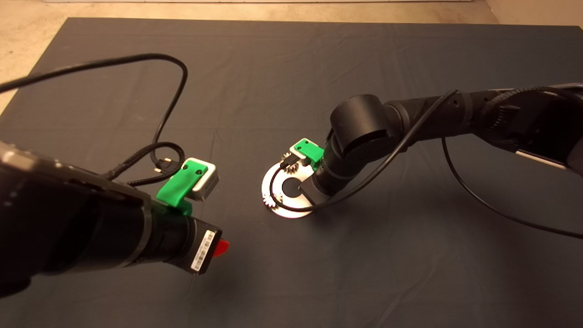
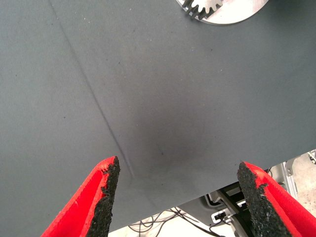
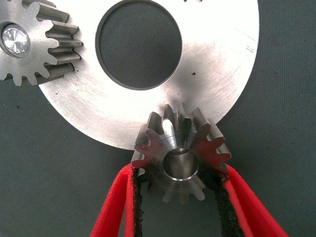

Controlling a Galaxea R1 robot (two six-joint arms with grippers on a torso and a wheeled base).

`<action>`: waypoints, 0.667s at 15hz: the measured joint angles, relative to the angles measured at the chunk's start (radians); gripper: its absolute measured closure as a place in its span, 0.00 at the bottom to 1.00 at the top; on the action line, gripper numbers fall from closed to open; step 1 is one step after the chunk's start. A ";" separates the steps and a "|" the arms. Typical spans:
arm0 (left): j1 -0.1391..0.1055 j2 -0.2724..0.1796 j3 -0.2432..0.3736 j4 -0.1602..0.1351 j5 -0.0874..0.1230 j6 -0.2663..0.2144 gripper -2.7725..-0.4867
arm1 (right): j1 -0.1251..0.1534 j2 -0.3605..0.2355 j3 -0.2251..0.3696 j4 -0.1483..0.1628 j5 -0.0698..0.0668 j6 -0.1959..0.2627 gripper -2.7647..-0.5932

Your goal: Install three planetary gears onto the carrier pins

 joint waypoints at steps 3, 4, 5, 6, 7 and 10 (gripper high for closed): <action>0.000 0.000 0.000 0.000 0.000 0.000 0.50 | 0.000 0.000 -0.002 0.000 0.003 -0.003 0.90; 0.000 0.000 0.000 0.000 0.000 0.000 0.50 | 0.000 0.000 -0.002 0.000 0.003 -0.003 0.90; 0.000 0.000 0.000 0.000 0.000 0.000 0.50 | 0.000 0.000 -0.002 0.000 0.003 -0.003 0.90; 0.000 0.000 0.000 0.000 0.000 0.000 0.50 | 0.000 0.000 -0.002 0.000 0.003 -0.003 0.90; 0.000 0.000 0.000 0.000 0.000 0.000 0.50 | 0.000 0.000 -0.002 0.000 0.003 -0.003 0.90; 0.000 0.000 0.000 0.000 0.000 0.000 0.50 | 0.000 -0.004 0.000 0.000 0.007 -0.003 0.90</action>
